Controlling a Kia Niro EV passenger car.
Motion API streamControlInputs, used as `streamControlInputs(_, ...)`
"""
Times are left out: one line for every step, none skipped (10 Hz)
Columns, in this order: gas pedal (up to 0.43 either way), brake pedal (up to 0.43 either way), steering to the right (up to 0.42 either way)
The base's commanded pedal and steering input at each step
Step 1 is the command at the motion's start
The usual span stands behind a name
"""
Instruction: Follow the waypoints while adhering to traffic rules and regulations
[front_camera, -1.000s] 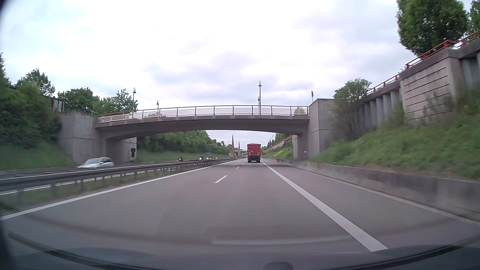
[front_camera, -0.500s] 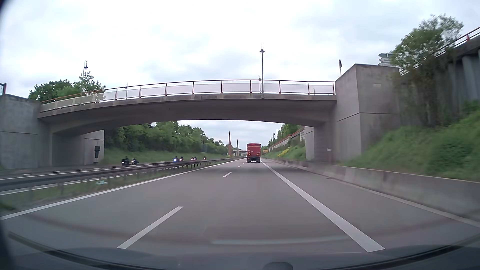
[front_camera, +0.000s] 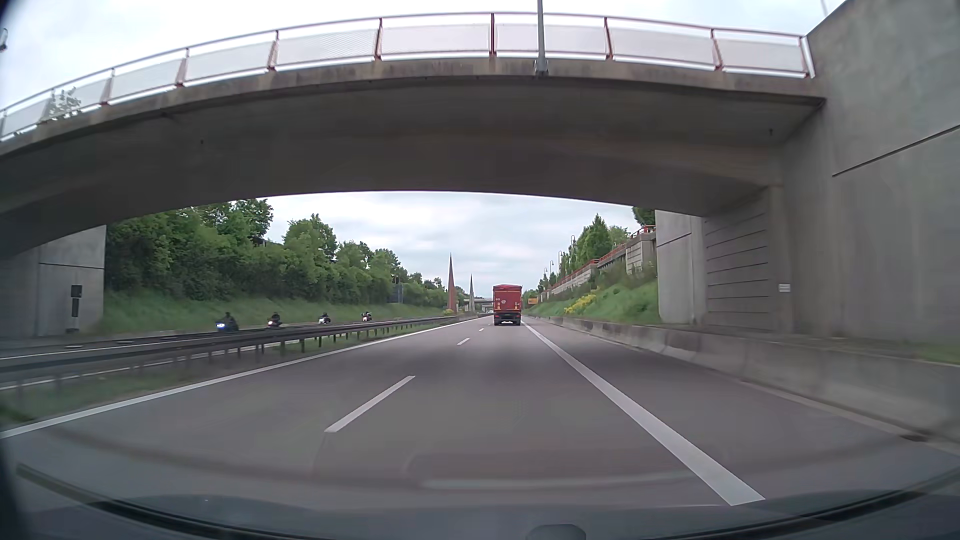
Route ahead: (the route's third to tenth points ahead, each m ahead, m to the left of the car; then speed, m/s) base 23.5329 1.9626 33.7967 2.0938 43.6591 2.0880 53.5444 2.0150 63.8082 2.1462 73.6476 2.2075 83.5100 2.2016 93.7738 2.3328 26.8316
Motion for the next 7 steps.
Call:
streamControlInputs(0.118,0.000,0.000)
streamControlInputs(0.118,0.000,0.000)
streamControlInputs(0.118,0.000,0.000)
streamControlInputs(0.118,0.000,0.000)
streamControlInputs(0.118,0.000,0.000)
streamControlInputs(0.110,0.000,-0.001)
streamControlInputs(0.110,0.000,-0.001)
